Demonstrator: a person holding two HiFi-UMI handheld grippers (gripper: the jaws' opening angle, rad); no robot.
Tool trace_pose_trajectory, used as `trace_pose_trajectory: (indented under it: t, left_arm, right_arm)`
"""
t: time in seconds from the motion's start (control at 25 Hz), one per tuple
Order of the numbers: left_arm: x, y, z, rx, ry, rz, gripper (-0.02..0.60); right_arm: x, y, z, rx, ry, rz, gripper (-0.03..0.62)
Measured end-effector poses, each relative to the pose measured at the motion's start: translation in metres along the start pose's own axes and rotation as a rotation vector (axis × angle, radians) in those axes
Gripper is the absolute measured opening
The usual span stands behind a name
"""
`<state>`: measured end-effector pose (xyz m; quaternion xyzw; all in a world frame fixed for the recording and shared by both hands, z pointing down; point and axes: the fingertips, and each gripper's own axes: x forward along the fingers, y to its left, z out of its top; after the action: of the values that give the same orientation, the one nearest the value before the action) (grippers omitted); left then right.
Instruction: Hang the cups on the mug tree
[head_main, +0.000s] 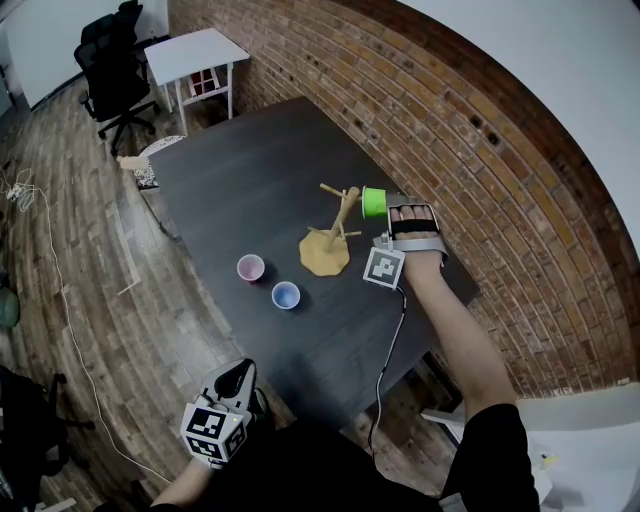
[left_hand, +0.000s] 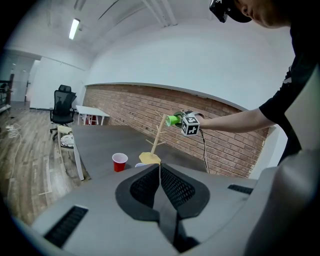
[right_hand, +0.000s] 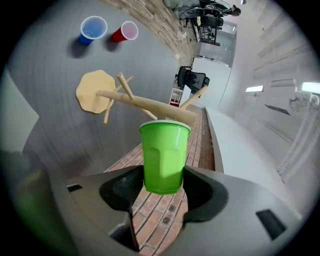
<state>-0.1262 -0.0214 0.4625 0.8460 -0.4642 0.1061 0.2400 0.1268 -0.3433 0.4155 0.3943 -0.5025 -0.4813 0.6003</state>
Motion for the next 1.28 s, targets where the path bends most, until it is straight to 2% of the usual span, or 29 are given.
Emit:
trace_pose_trajectory:
  t: [0.16,0.36,0.52,0.8,0.96,1.04,1.08,1.16,1.28]
  left_arm:
    - [0.001,0.001,-0.001,0.022,-0.006,-0.013,0.025]
    - [0.004,0.009,0.016,0.054,-0.035,0.012,0.025]
    - [0.011,0.025,0.04,0.111,-0.083,0.039,0.025]
    - [0.027,0.037,0.105,0.249,-0.182,0.075,0.025]
    - [0.034,0.034,0.123,0.292,-0.208,0.078,0.025]
    - [0.037,0.032,0.123,0.292,-0.207,0.073,0.025]
    - [0.037,0.031,0.121,0.287,-0.206,0.071,0.025]
    - [0.037,0.031,0.117,0.272,-0.2,0.068,0.025]
    - [0.036,0.029,0.108,0.246,-0.186,0.067,0.025]
  right_arm:
    - [-0.01,0.0,-0.01,0.008,0.024,0.02,0.247]
    - [-0.023,-0.002,-0.027,-0.005,0.054,0.018,0.247]
    - [-0.031,-0.002,-0.036,0.002,0.069,0.012,0.247]
    - [-0.05,-0.001,-0.044,0.009,0.087,0.018,0.247]
    - [-0.071,-0.014,-0.046,0.04,0.096,-0.028,0.247]
    - [-0.085,-0.021,-0.044,0.116,0.086,-0.051,0.247]
    - [-0.093,-0.021,-0.039,0.186,0.064,-0.04,0.246]
    - [-0.111,-0.013,-0.022,0.355,-0.005,0.015,0.245]
    - [-0.137,0.01,0.007,0.614,-0.105,0.112,0.204]
